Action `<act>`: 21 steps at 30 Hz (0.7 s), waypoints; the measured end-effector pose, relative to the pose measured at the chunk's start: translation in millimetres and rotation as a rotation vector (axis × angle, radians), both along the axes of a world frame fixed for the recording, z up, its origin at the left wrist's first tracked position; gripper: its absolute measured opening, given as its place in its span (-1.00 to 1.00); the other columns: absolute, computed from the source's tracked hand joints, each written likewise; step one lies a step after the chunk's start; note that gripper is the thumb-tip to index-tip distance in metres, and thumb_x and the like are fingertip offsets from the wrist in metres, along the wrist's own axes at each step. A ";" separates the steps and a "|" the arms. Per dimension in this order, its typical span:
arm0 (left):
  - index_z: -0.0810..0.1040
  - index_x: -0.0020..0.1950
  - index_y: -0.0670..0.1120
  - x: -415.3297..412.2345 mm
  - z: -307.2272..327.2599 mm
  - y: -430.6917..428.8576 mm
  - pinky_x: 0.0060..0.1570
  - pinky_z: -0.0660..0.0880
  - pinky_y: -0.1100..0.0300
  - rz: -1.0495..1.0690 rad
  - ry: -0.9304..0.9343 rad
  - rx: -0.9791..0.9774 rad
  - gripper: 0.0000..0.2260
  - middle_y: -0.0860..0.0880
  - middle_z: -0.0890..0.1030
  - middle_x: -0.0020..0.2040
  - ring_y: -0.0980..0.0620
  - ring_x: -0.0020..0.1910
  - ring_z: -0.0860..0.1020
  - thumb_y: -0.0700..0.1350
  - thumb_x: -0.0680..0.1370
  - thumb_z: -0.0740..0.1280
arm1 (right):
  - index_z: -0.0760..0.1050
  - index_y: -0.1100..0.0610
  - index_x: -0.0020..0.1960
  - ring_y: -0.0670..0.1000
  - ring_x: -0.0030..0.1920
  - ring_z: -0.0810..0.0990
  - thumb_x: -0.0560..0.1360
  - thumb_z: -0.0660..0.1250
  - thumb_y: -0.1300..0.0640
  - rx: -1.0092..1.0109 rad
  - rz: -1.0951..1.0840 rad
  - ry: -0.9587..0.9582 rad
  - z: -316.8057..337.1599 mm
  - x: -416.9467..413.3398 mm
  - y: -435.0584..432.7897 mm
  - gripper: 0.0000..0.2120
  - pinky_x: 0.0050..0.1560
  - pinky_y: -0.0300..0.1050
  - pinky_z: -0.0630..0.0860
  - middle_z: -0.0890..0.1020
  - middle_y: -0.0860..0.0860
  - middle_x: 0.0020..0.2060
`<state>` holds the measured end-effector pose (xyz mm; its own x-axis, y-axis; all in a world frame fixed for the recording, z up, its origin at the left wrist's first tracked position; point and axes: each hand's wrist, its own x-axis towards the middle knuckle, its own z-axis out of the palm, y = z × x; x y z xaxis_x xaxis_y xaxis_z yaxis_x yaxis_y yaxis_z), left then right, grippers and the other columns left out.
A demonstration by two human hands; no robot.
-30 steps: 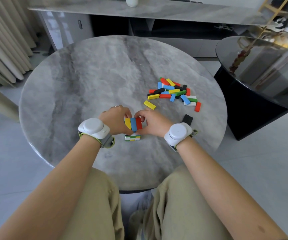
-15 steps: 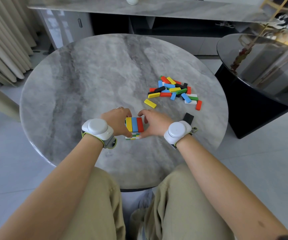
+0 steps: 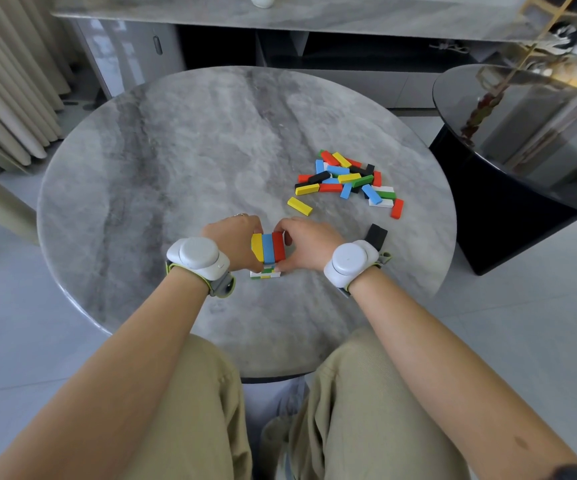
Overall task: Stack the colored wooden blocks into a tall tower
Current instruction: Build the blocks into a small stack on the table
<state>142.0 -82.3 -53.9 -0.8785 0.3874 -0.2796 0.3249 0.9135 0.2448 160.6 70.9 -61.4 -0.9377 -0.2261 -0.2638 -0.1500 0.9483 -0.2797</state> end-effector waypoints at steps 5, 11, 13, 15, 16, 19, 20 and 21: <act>0.17 0.47 -0.09 0.3 2.3 -6.7 0.29 0.40 0.02 0.044 -0.170 -0.012 -0.17 -0.08 0.32 0.40 -0.07 0.35 0.37 0.03 0.32 0.52 | 0.02 0.05 0.49 0.11 0.37 0.34 0.25 0.56 -0.06 -0.124 -0.079 -0.154 1.6 2.5 2.1 0.01 0.30 0.05 0.36 0.27 0.10 0.40; 0.43 -0.09 -0.08 0.6 8.0 -12.9 0.14 0.33 0.19 0.503 -0.410 0.369 -0.90 -0.12 0.47 -0.09 -0.05 0.06 0.40 -0.26 0.57 0.19 | 0.37 0.25 0.04 -0.01 -0.10 0.49 0.51 0.16 0.37 -0.863 -0.535 -0.559 15.1 15.0 -2.9 -0.87 -0.09 -0.28 0.45 0.49 0.13 -0.10; 0.34 -0.30 -0.18 3.9 5.1 -6.1 0.25 0.31 0.15 0.745 -0.568 0.693 -0.77 -0.18 0.35 -0.22 -0.09 -0.09 0.36 -0.33 0.55 0.11 | 0.34 0.20 -0.30 -0.07 -0.35 0.39 0.49 0.01 0.46 -1.061 -0.571 -0.630 12.0 13.9 -8.5 -0.71 -0.39 -0.36 0.42 0.45 0.05 -0.43; 0.25 -0.34 -0.16 10.6 5.1 -3.2 0.34 0.30 0.04 0.857 -0.705 0.882 -0.75 -0.11 0.28 -0.19 -0.01 -0.03 0.42 -0.35 0.52 0.03 | 0.37 0.22 -0.31 -0.06 -0.37 0.49 0.47 -0.08 0.47 -1.195 -0.600 -0.725 10.6 15.6 -14.2 -0.65 -0.42 -0.35 0.50 0.52 0.01 -0.50; 0.34 -0.28 -0.21 11.3 3.3 -1.5 0.41 0.23 0.01 0.832 -0.743 0.865 -0.77 -0.13 0.35 -0.09 -0.01 0.24 0.39 -0.34 0.52 0.01 | 0.40 0.24 -0.26 -0.05 -0.35 0.55 0.45 -0.11 0.47 -1.238 -0.605 -0.762 7.7 15.3 -15.0 -0.64 -0.39 -0.33 0.54 0.56 0.02 -0.46; 0.33 0.35 -0.35 11.3 6.8 1.5 0.50 0.06 -0.03 0.886 -0.839 0.930 -0.57 -0.15 0.34 0.42 -0.09 0.50 0.15 -0.33 0.50 -0.01 | 0.45 0.26 -0.14 0.03 -0.19 0.58 0.42 -0.15 0.47 -1.312 -0.608 -0.807 7.4 15.5 -16.6 -0.60 -0.26 -0.27 0.61 0.57 0.09 -0.22; 0.39 0.29 -0.32 11.6 7.2 2.0 0.51 0.04 -0.02 0.874 -0.870 0.932 -0.59 -0.10 0.39 0.36 -0.09 0.42 0.29 -0.32 0.49 -0.02 | 0.45 0.26 -0.12 0.05 -0.15 0.56 0.41 -0.16 0.47 -1.317 -0.605 -0.808 6.6 15.9 -16.4 -0.59 -0.22 -0.25 0.61 0.56 0.11 -0.18; 0.45 0.14 -0.28 14.1 9.7 2.3 0.51 0.04 -0.01 0.848 -0.896 0.933 -0.65 -0.09 0.45 0.25 -0.07 0.29 0.38 -0.31 0.49 -0.03 | 0.45 0.26 -0.11 0.06 -0.13 0.56 0.40 -0.17 0.46 -1.325 -0.593 -0.822 6.0 15.8 -16.7 -0.58 -0.19 -0.24 0.61 0.55 0.11 -0.15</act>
